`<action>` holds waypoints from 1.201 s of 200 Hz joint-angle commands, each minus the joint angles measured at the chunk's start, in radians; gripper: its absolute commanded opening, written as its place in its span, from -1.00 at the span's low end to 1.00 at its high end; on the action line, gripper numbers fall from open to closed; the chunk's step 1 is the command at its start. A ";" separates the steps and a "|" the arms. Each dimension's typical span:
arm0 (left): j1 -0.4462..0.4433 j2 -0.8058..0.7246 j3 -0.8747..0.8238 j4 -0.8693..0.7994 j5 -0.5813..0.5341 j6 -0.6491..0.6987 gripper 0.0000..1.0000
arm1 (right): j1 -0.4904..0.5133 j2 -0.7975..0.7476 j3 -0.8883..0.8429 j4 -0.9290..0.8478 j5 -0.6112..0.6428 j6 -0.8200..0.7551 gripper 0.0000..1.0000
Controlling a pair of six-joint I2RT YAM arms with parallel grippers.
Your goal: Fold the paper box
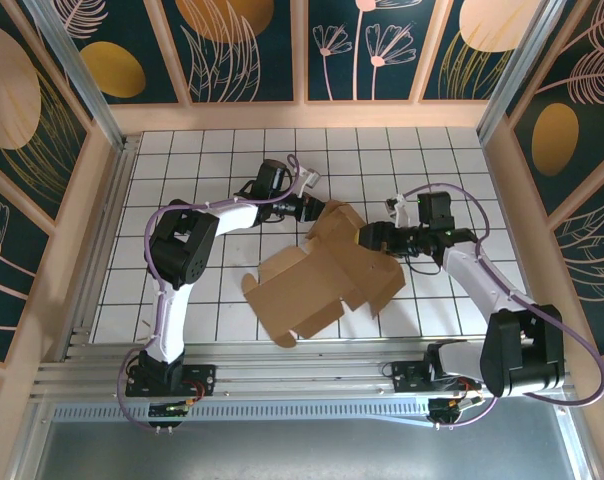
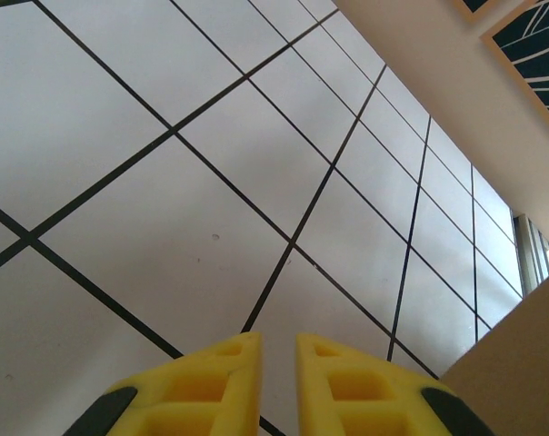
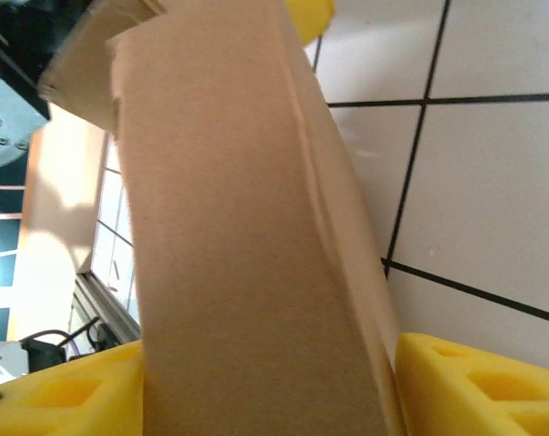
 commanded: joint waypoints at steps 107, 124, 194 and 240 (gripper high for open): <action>0.016 -0.083 0.037 0.013 -0.144 -0.050 -0.64 | 0.360 0.032 0.220 -0.144 0.769 -0.191 -0.45; 0.035 -0.121 0.033 0.024 -0.191 -0.077 -0.63 | 0.383 0.041 0.256 -0.151 0.843 -0.227 -0.43; 0.104 -0.220 -0.048 -0.001 -0.368 -0.035 -0.65 | 0.377 0.146 0.344 -0.094 0.765 -0.357 -0.34; 0.140 -0.077 0.041 -0.073 -0.370 -0.022 -0.71 | 0.322 0.188 0.347 -0.073 0.711 -0.367 -0.34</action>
